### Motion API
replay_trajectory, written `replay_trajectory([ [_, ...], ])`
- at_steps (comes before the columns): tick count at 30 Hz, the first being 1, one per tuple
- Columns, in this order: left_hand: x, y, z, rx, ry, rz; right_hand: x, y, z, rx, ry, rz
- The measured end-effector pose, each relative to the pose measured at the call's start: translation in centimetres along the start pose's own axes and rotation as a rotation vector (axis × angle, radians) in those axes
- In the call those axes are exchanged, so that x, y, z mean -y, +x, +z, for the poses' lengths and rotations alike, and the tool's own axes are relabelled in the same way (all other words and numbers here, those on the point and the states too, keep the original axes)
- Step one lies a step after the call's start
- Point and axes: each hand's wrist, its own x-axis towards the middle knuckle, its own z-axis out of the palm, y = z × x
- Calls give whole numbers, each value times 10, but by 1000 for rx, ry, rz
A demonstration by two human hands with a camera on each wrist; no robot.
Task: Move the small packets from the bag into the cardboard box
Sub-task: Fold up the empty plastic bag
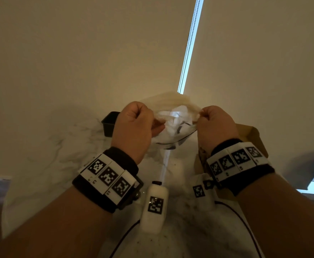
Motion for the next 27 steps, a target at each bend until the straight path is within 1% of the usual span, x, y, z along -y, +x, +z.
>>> replay_trajectory([
  [3, -9, 0, -1, -48, -112, -2, -14, 18, -11, -9, -63, 135],
  [5, -13, 0, -2, -76, -157, -1, -18, 29, -19, 36, -38, 206],
  [6, -13, 1, -2, -94, -175, -5, -17, 34, -20, 77, 67, 253],
  [7, -12, 2, -3, -111, -184, -13, -14, 36, -20, 128, 249, 315],
  [9, -10, 5, -4, -148, -197, -34, -4, 37, -18, 187, 770, 443],
  [10, -9, 7, -6, -173, -212, -53, 1, 35, -18, 207, 992, 498],
  [11, -8, 9, -8, -200, -237, -77, 5, 32, -19, 229, 1149, 544],
  [12, -8, 11, -10, -226, -265, -100, 8, 30, -20, 244, 1240, 573],
  [13, -8, 12, -13, -249, -287, -112, 11, 27, -23, 266, 1304, 570],
  [15, -9, 13, -15, -269, -347, -97, 16, 16, -29, 357, 1339, 493],
  [17, -13, 13, -14, -275, -422, -63, 19, 6, -35, 426, 1260, 349],
  [18, -16, 12, -15, -275, -440, -29, 21, 2, -37, 419, 1168, 287],
  [19, -16, 12, -16, -274, -409, -3, 22, 0, -39, 390, 1034, 244],
  [20, -16, 13, -15, -273, -372, 8, 19, 0, -41, 336, 821, 203],
  [22, -14, 10, -14, -227, -208, 77, 11, 6, -48, 242, 310, 142],
  [23, -13, 7, -11, -203, -139, 124, 8, 7, -52, 187, 138, 119],
  [24, -11, 5, -8, -158, -50, 186, 8, 6, -55, 140, 41, 66],
  [25, -8, 2, -6, -103, 23, 236, 12, 3, -58, 102, -4, -26],
  [27, -5, -3, 0, -54, 133, 317, 27, -3, -56, 72, -77, -258],
])
